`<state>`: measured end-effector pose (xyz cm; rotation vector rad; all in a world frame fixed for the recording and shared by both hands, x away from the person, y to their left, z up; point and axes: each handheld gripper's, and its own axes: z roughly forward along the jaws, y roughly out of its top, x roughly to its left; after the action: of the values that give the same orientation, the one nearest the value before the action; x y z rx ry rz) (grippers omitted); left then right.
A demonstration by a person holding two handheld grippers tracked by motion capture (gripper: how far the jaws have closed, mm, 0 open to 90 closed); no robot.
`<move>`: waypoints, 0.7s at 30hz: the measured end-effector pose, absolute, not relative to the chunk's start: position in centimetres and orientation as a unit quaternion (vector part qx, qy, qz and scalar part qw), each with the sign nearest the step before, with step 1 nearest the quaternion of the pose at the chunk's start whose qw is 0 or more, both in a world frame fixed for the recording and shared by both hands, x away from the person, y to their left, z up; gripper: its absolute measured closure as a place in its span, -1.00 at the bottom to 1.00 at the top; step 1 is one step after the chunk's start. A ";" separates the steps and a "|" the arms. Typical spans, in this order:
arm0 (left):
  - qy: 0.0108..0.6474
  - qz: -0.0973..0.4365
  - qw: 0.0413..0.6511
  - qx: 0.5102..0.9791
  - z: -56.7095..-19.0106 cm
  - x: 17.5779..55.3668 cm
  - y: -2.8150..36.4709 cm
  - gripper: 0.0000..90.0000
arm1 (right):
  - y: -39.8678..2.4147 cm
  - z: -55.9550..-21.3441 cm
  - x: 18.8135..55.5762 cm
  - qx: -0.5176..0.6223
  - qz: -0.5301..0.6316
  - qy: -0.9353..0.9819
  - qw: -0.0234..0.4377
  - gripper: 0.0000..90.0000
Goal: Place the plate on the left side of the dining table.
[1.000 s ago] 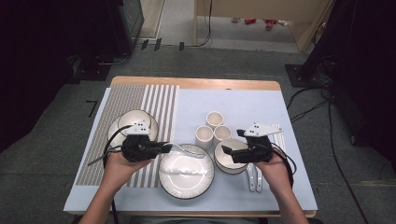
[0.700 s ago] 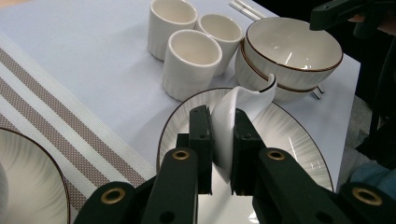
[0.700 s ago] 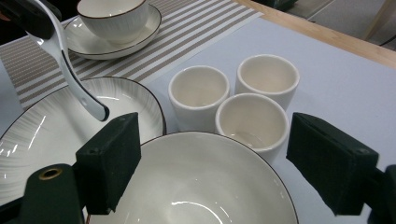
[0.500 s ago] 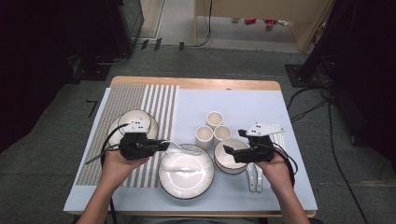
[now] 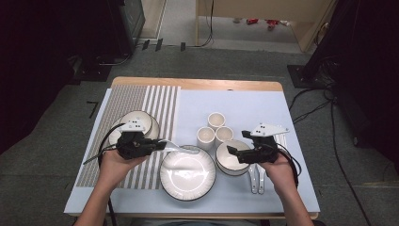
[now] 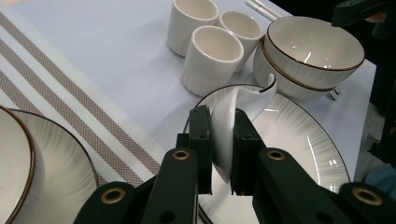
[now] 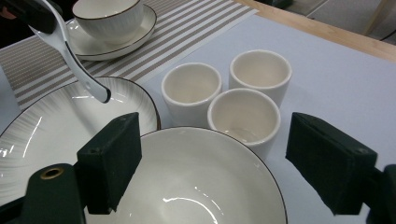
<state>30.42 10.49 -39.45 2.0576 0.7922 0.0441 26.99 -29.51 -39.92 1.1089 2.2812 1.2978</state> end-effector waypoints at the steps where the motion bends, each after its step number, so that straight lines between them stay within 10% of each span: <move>1: 0.322 0.017 0.451 0.832 -39.5 30.5 10.6 0.85 | -29.6 -39.9 27.0 0.385 0.451 0.792 0.146 -0.60; 21: 0.346 0.034 0.448 0.824 -39.7 31.0 12.3 0.85 | -30.7 -40.2 27.2 0.399 0.448 0.786 0.149 -0.58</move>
<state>31.05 12.30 -39.66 2.0387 0.8551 0.0842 27.24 -30.67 -40.22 1.1468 2.2591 1.2885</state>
